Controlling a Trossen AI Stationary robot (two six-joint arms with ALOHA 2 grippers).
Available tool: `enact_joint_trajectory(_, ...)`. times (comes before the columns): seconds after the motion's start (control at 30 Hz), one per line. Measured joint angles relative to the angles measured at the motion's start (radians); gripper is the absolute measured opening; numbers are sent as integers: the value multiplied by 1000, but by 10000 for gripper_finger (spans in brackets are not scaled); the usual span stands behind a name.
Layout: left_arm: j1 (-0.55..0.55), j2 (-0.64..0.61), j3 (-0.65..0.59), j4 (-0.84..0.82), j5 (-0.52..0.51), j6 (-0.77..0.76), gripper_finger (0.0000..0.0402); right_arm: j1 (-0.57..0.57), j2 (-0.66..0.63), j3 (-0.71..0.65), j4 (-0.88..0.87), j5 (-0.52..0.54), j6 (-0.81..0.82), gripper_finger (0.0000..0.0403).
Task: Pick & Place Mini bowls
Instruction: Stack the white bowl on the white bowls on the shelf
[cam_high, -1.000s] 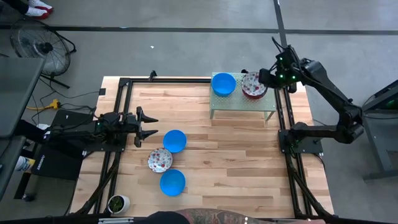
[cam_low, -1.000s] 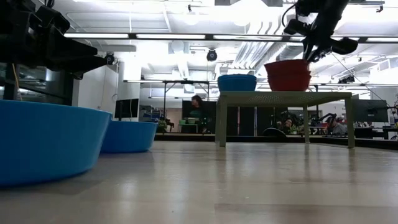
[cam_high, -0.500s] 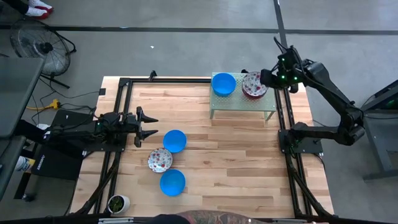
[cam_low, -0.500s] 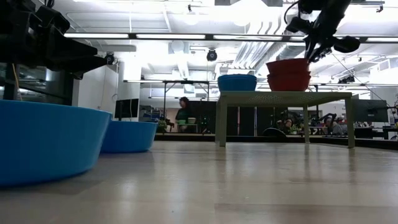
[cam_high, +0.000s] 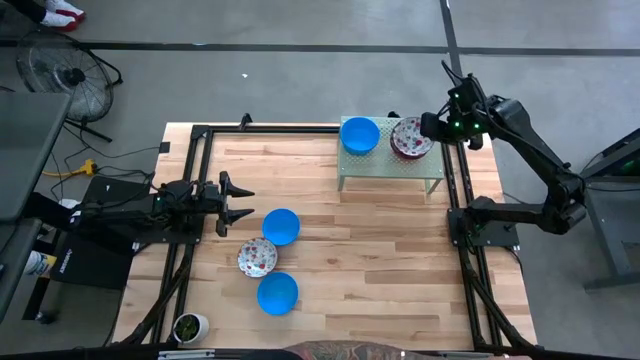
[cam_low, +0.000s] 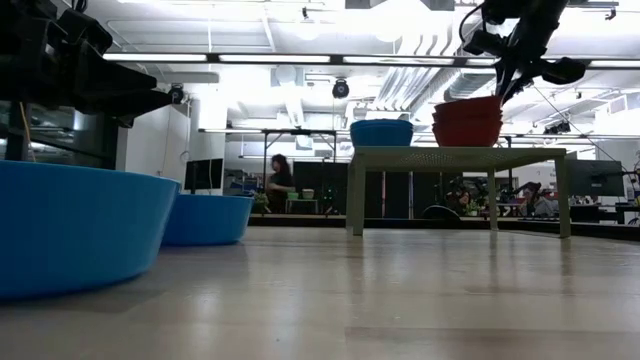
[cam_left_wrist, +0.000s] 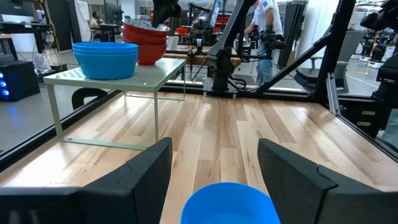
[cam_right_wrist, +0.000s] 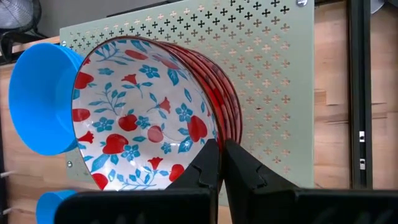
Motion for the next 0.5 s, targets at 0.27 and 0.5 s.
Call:
enact_joint_trajectory(0.27,0,0,0,0,0,0,232,-8,0,0,6,-28,-12,6)
enact_joint_trajectory(0.5,0,0,0,0,0,0,232,-8,0,2,17,-28,-4,49)
